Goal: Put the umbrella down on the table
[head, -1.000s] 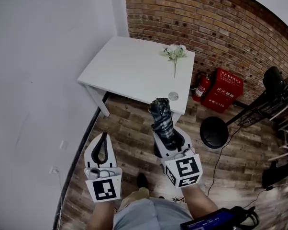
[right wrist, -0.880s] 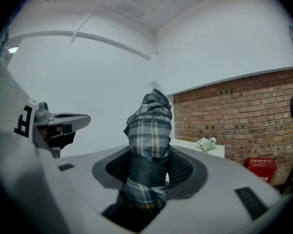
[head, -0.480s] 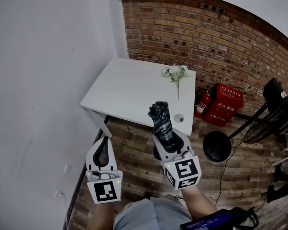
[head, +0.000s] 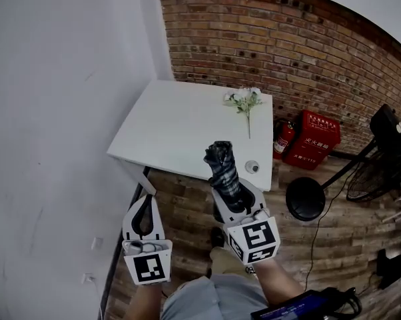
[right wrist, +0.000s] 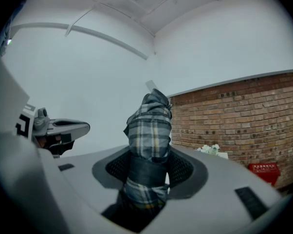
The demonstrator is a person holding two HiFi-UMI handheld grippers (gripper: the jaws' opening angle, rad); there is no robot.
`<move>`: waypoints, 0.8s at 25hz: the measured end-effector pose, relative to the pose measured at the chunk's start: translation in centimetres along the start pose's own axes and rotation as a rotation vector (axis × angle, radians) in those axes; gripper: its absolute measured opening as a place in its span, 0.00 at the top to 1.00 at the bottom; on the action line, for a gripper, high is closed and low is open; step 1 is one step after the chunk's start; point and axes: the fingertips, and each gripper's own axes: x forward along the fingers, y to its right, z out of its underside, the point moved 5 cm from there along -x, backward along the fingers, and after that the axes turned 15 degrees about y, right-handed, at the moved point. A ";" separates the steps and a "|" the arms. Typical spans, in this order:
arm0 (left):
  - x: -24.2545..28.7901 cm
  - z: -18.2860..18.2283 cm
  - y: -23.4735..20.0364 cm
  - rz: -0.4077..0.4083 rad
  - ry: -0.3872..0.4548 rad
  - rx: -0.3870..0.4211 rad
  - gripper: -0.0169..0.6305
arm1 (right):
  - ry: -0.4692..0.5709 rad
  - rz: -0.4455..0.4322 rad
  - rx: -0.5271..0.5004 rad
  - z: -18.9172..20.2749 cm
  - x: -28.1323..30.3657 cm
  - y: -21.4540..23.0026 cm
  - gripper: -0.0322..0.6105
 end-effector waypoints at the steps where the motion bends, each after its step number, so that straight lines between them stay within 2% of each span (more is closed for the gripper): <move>1: 0.4 0.4 -0.1 0.003 -0.006 0.002 0.96 | -0.003 0.004 0.002 0.3 0.4 0.2 0.65; 10: 6.3 5.9 -2.2 0.017 -0.073 -0.014 0.96 | -0.044 0.027 0.020 3.4 7.3 3.7 0.65; 20: 19.1 12.3 -5.6 0.001 -0.112 -0.018 0.96 | -0.100 0.023 0.030 7.0 19.9 10.4 0.65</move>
